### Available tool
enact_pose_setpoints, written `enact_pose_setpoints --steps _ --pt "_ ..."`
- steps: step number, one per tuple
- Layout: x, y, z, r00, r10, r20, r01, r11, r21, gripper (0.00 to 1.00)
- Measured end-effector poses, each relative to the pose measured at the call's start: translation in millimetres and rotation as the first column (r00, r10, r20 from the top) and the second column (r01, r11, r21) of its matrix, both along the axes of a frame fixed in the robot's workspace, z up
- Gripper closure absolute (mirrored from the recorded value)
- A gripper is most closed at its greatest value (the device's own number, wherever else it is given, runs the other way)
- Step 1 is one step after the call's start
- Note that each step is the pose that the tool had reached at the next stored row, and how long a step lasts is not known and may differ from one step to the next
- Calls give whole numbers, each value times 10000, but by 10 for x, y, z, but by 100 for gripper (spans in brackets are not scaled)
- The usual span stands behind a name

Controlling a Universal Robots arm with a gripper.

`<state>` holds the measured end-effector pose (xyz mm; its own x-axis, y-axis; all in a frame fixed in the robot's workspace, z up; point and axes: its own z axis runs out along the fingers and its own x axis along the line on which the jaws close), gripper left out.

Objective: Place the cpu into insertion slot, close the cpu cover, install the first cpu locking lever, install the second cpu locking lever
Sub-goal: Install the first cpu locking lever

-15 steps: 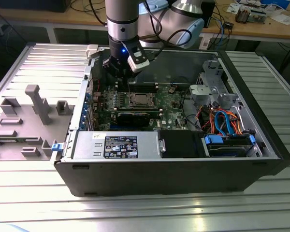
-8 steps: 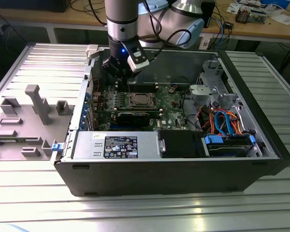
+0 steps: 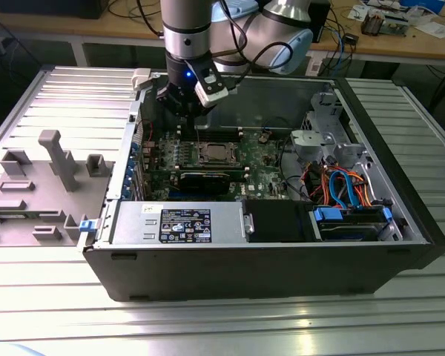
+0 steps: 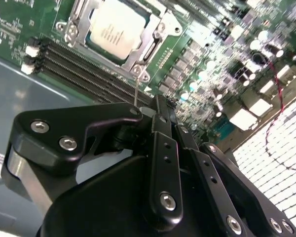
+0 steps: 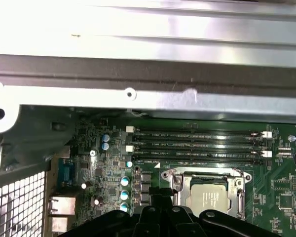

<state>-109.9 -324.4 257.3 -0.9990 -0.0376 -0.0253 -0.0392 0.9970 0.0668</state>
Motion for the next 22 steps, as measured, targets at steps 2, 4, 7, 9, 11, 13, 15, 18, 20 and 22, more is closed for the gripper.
enact_pose_setpoints --steps 2,4,7,9,11,13,15,18,20,22 --pt "0 31 8 10000 5 2 -5 10000 0 89" --pt "2 37 16 10000 7 2 -7 10000 1 89" --pt "69 40 17 10000 6 1 -6 10000 0 89" --pt "73 40 17 10000 6 1 -6 10000 -1 89" --pt "76 41 17 10000 6 1 -6 10000 0 89" --pt "76 43 17 10000 7 1 -7 10000 -1 89" --pt "75 52 17 10000 5 1 -5 10000 -1 89" --pt "76 60 18 10000 8 0 -8 10000 -1 89" --pt "76 61 17 10000 7 1 -7 10000 0 89" --pt "82 61 17 10000 5 0 -5 10000 0 89"
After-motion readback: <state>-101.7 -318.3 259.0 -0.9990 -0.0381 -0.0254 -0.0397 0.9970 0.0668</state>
